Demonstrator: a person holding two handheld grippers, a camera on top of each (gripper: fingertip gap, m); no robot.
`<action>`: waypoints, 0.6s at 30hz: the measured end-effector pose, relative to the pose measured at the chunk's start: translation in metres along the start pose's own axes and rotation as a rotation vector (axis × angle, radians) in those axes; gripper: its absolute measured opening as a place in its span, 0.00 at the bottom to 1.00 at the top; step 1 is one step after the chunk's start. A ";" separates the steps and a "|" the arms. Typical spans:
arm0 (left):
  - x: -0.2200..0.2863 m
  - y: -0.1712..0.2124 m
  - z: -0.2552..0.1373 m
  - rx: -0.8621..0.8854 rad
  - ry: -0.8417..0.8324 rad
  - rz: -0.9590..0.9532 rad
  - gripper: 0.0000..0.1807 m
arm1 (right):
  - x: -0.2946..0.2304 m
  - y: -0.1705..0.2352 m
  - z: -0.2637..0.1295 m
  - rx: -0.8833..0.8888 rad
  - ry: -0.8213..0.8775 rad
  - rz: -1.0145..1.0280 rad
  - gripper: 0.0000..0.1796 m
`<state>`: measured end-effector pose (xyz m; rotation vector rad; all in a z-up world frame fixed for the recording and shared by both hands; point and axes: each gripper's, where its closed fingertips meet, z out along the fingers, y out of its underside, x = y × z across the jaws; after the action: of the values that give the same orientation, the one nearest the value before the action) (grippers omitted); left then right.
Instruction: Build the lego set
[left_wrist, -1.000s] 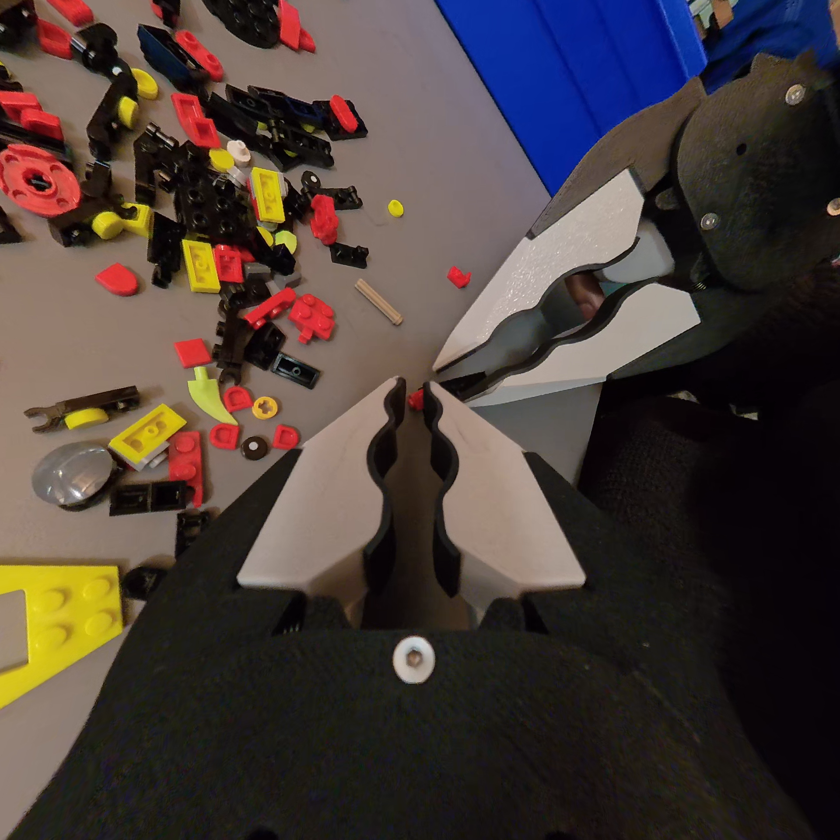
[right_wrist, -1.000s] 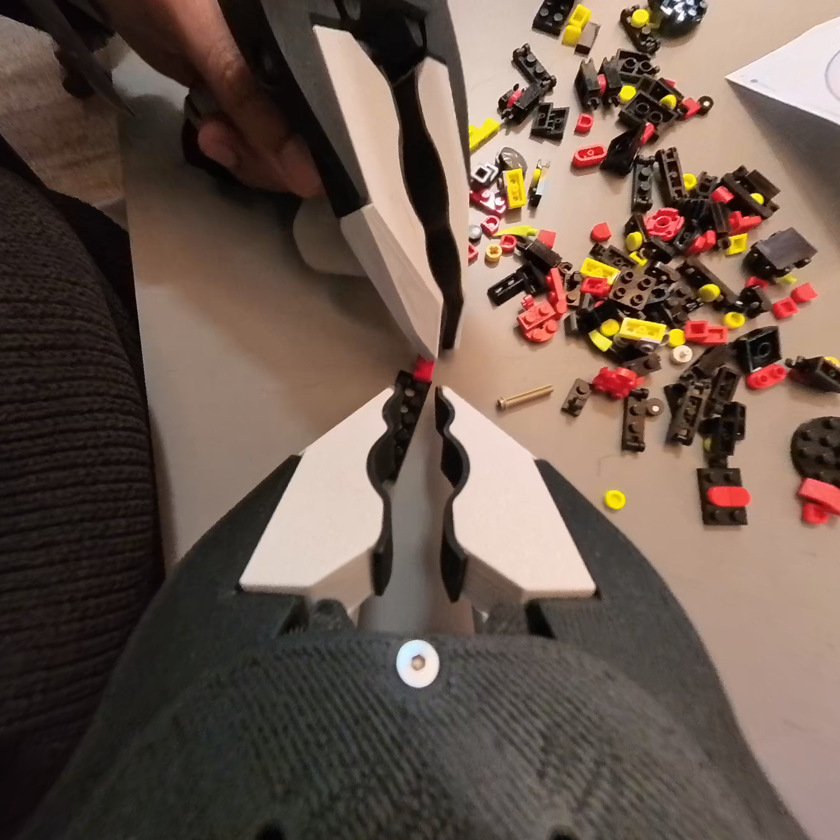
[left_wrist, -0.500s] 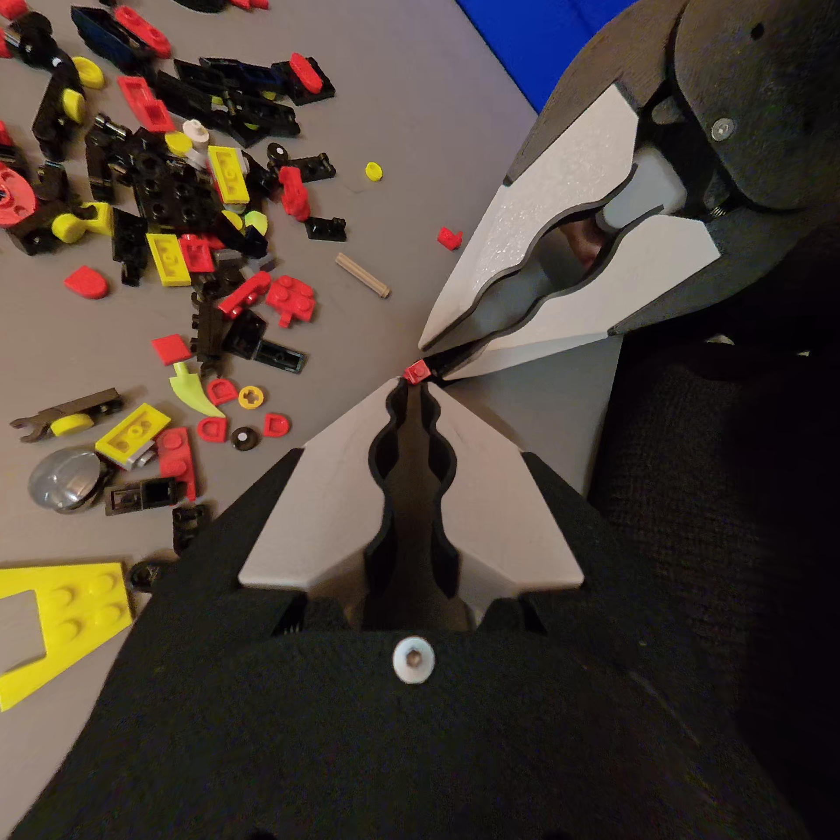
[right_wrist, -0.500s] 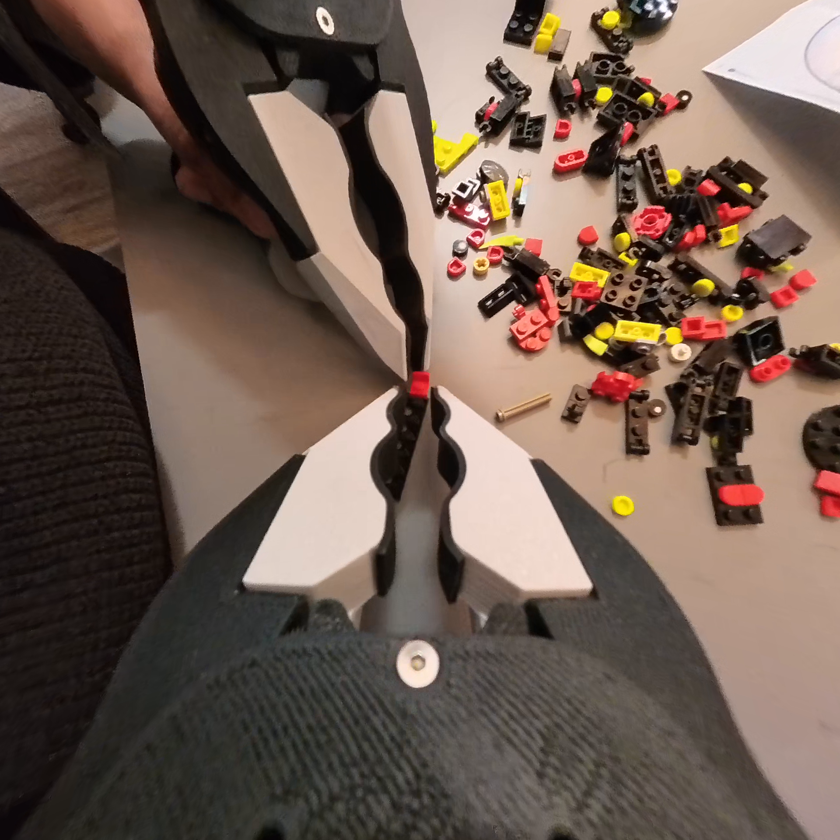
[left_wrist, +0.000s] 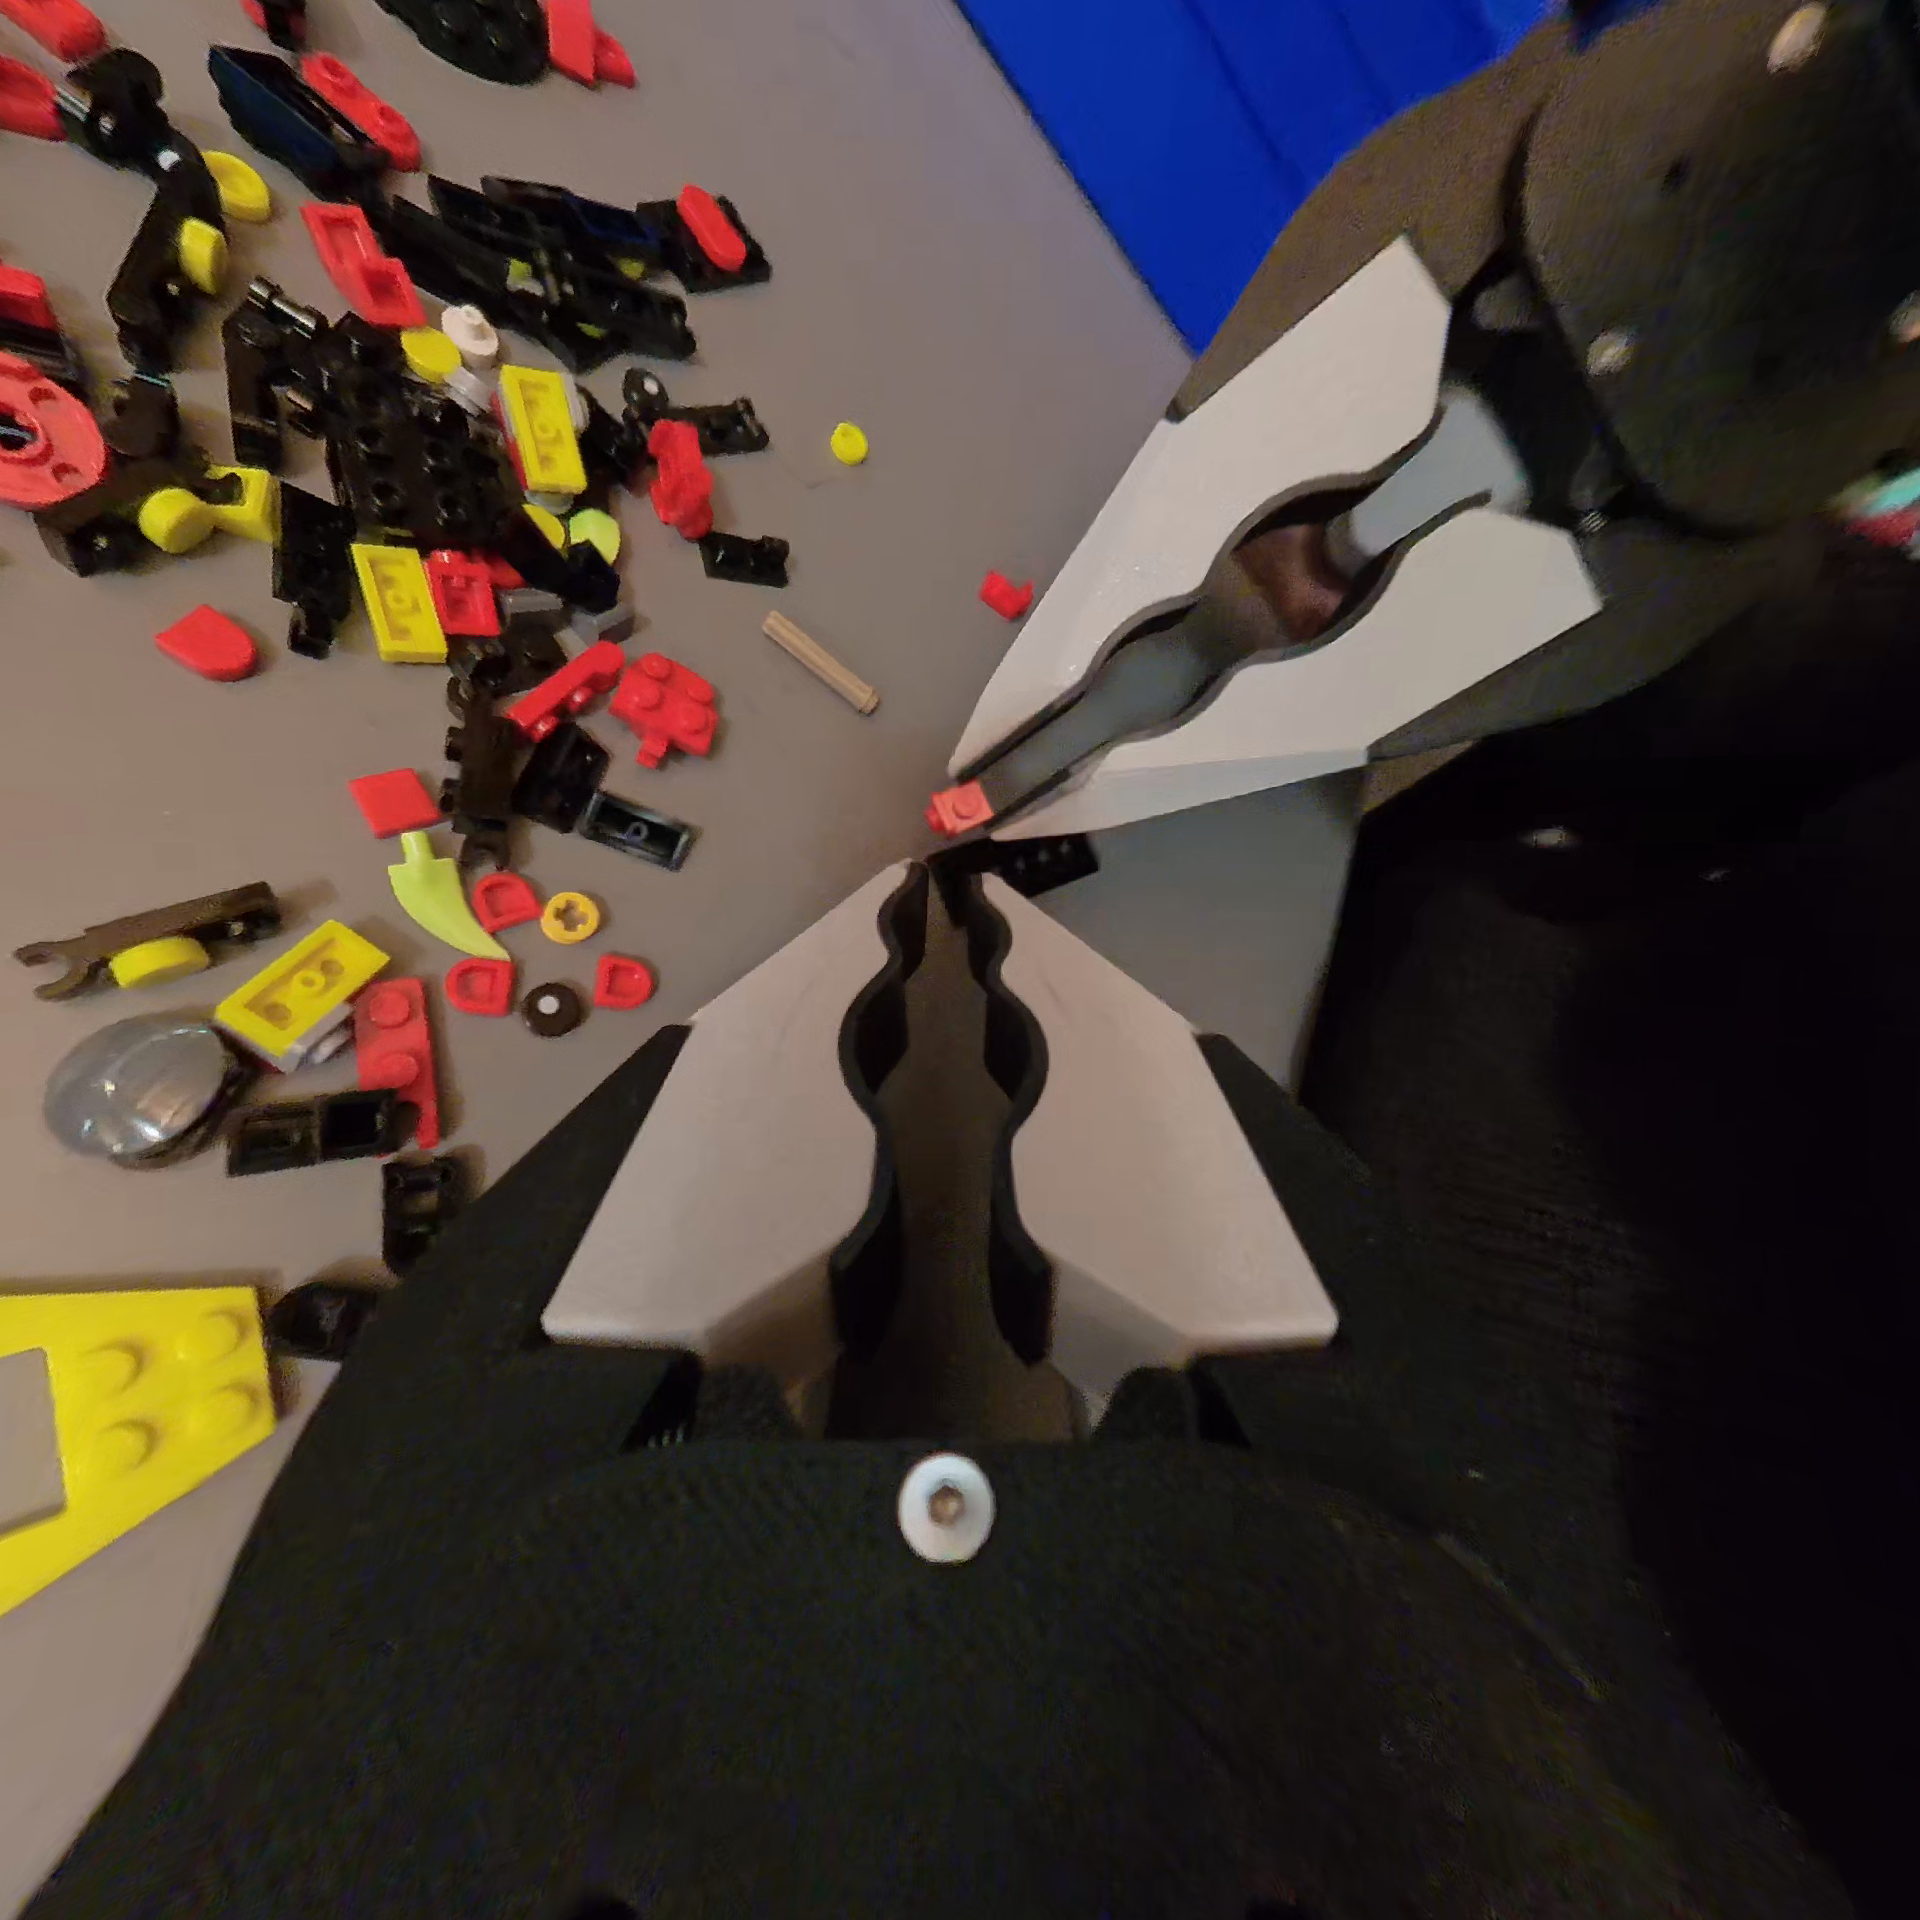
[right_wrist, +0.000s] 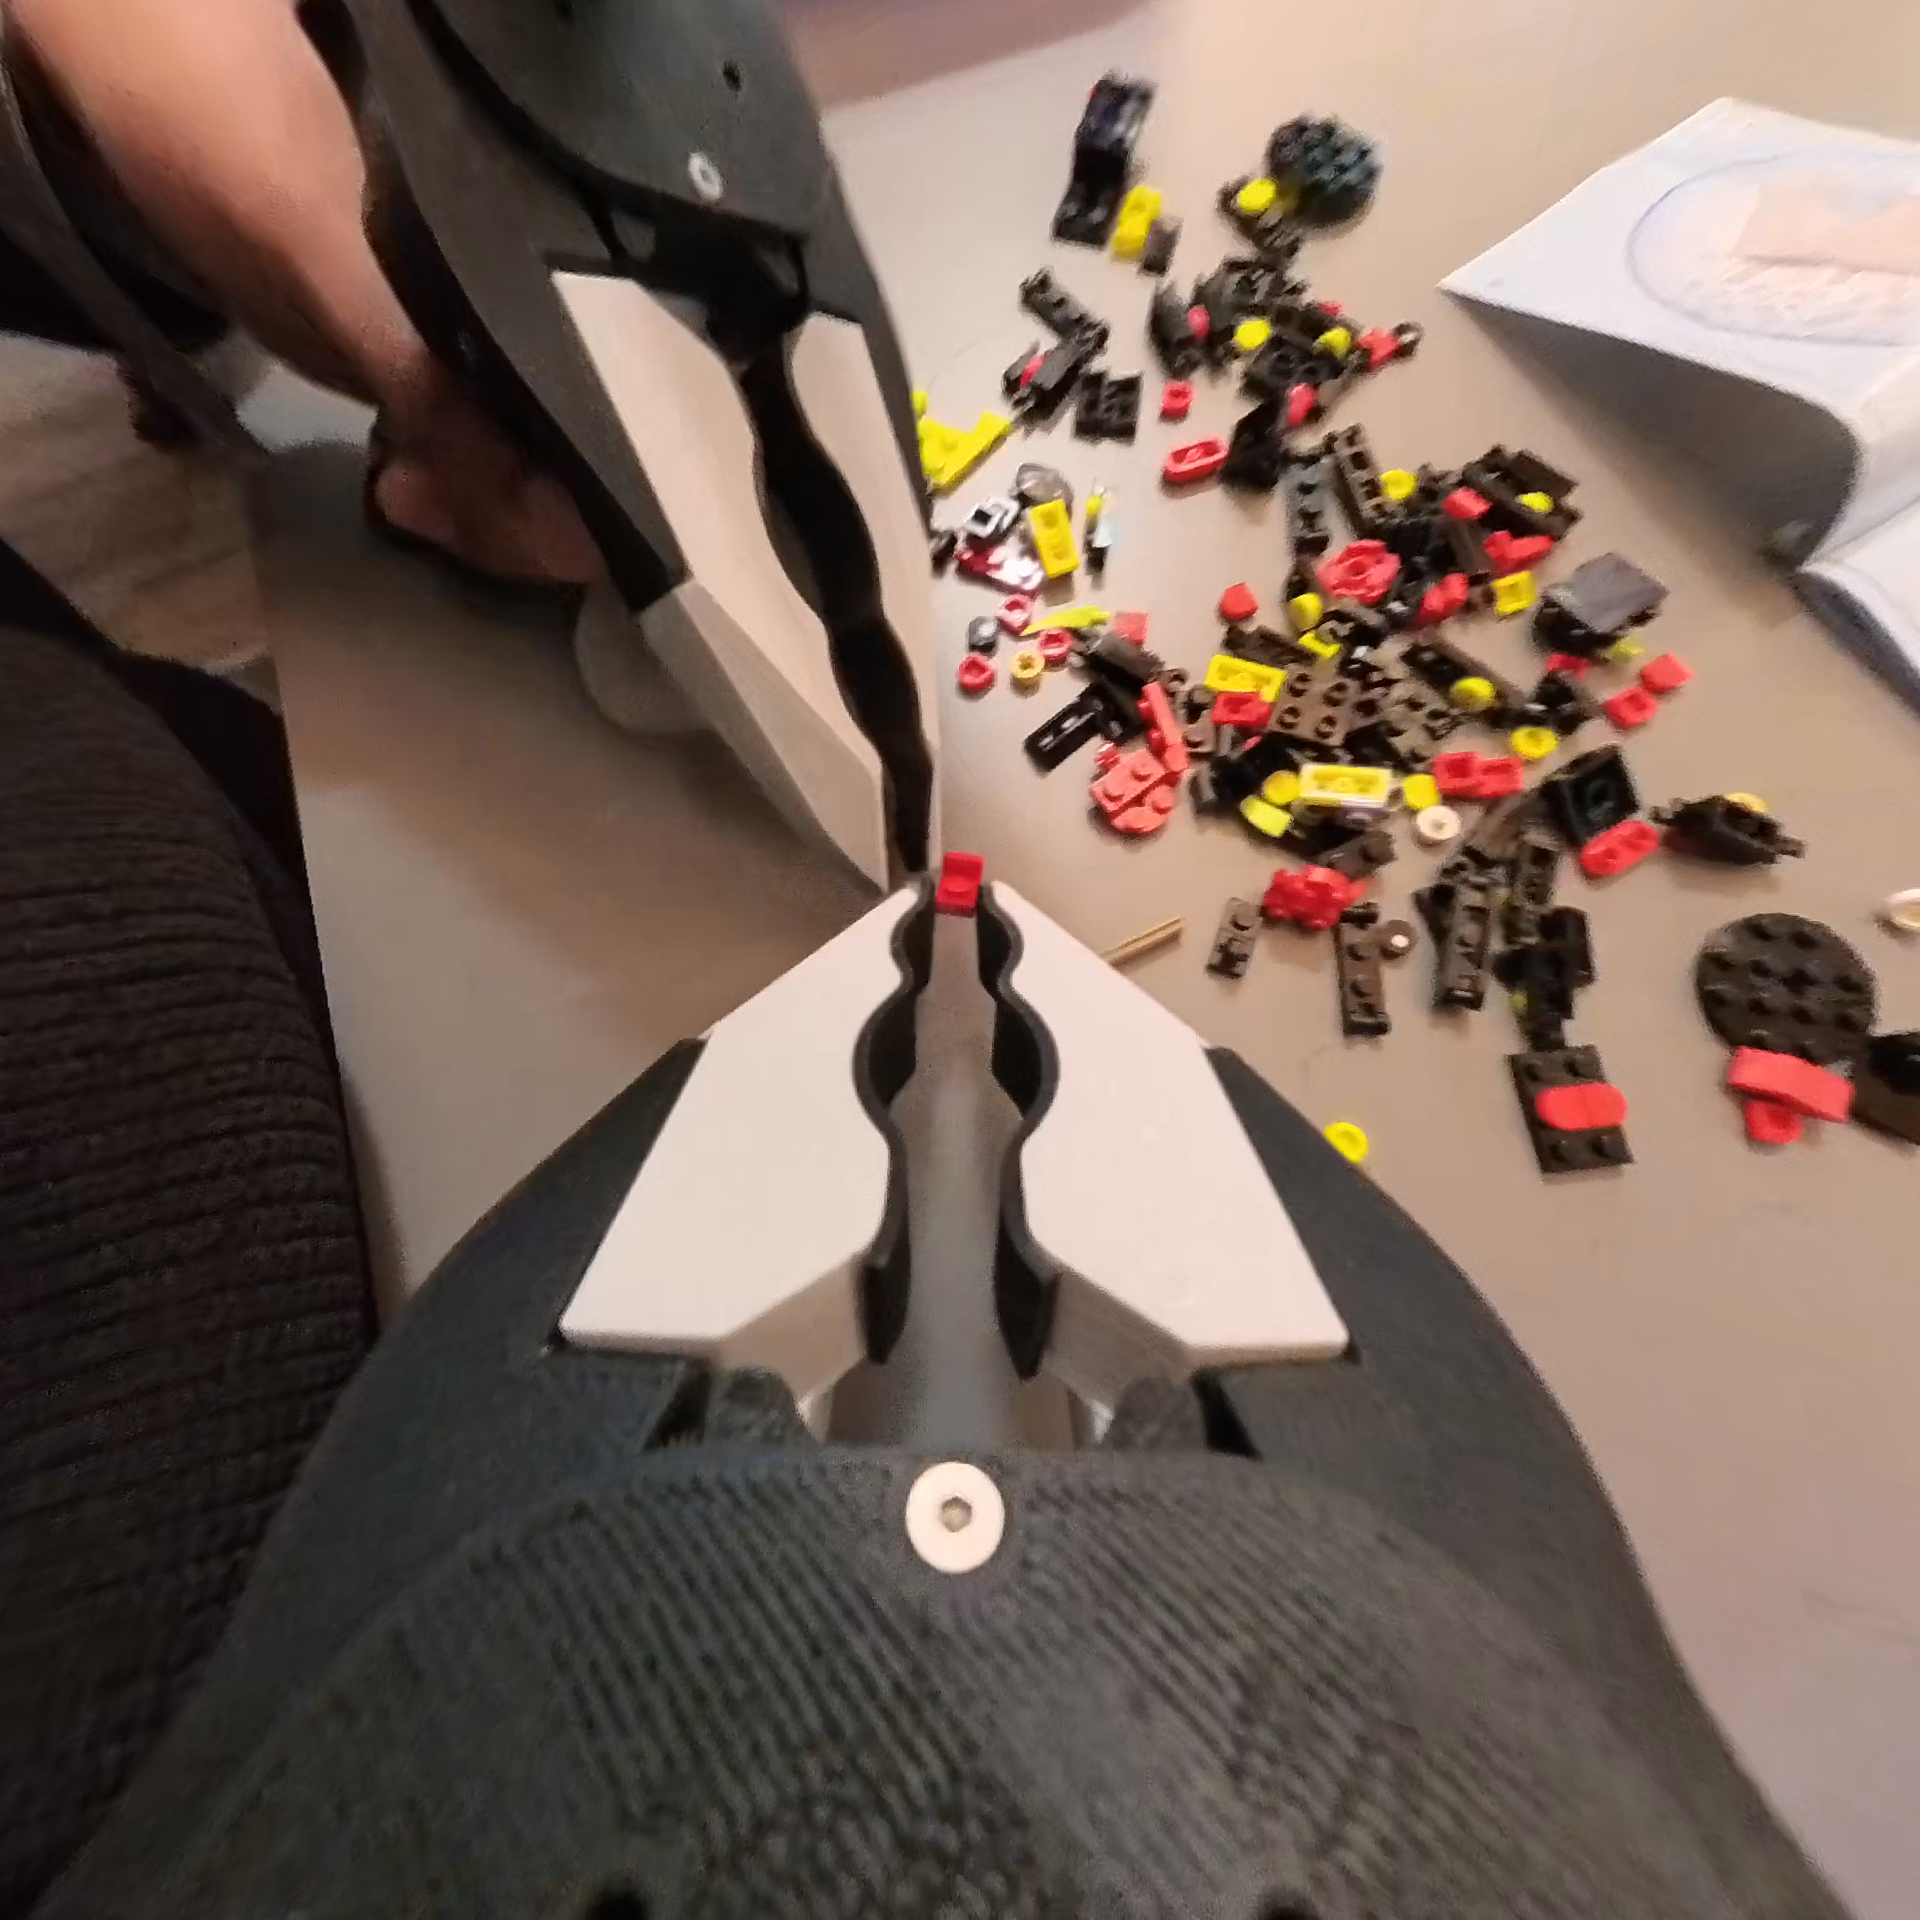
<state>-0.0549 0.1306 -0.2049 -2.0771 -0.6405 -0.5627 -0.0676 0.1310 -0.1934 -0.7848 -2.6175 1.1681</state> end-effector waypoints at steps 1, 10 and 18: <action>0.003 -0.005 -0.002 0.029 0.040 -0.048 0.04 | 0.004 -0.002 -0.003 0.020 0.011 0.015 0.03; 0.000 -0.016 -0.011 0.100 0.080 -0.136 0.03 | 0.015 0.044 -0.014 -0.125 0.089 0.074 0.03; 0.006 -0.014 -0.009 0.089 0.094 -0.130 0.03 | 0.015 0.043 -0.019 -0.145 0.124 0.066 0.07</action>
<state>-0.0610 0.1310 -0.1880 -1.9237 -0.7361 -0.6894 -0.0563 0.1751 -0.2130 -0.9453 -2.6136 0.9199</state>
